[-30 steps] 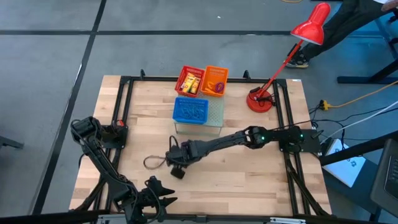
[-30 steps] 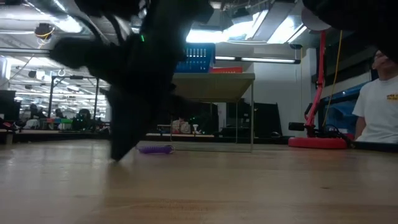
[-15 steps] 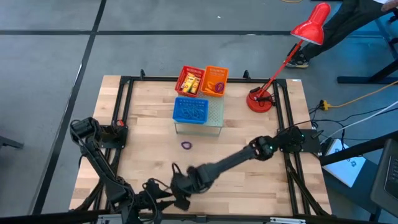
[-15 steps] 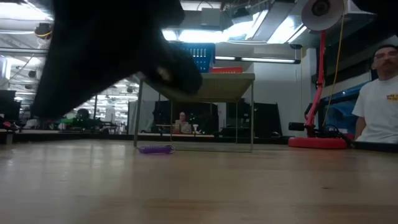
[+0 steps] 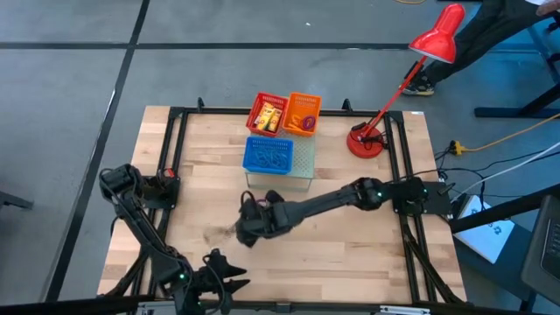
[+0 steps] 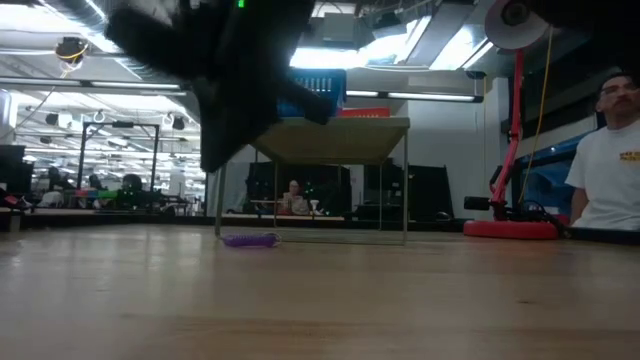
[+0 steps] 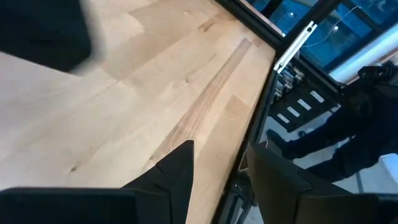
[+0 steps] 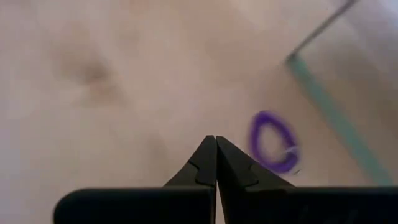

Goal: Pick & Place Office Desk Supplies
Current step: Put the violet spring keychain into the orange basket on the shelf

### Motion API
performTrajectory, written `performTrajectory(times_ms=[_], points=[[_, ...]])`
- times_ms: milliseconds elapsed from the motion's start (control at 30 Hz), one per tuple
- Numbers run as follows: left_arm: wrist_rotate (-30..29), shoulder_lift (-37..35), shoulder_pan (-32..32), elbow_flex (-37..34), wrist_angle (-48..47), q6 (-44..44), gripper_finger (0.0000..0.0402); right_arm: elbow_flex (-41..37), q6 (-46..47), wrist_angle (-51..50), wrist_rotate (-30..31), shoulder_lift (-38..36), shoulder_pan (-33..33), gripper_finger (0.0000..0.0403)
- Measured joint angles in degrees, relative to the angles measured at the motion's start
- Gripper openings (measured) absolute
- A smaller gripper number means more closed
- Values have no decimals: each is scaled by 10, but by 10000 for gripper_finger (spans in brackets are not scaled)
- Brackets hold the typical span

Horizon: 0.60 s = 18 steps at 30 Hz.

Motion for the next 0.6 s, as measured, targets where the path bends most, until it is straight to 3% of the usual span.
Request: performTrajectory(times_ms=[200,300,400,600], points=[[-9,-6,-15,1,-7,-28,143,0,-7,-3,13,5,-17,0],[-15,-26,-29,14,-72,-60,129,0,-2,-23,-2,5,-10,0],[-4,-35,-47,14,-157,-120,114,-4,3,-28,12,5,-3,0],[-36,-54,-98,14,-268,-303,113,-17,14,13,19,6,-27,0]])
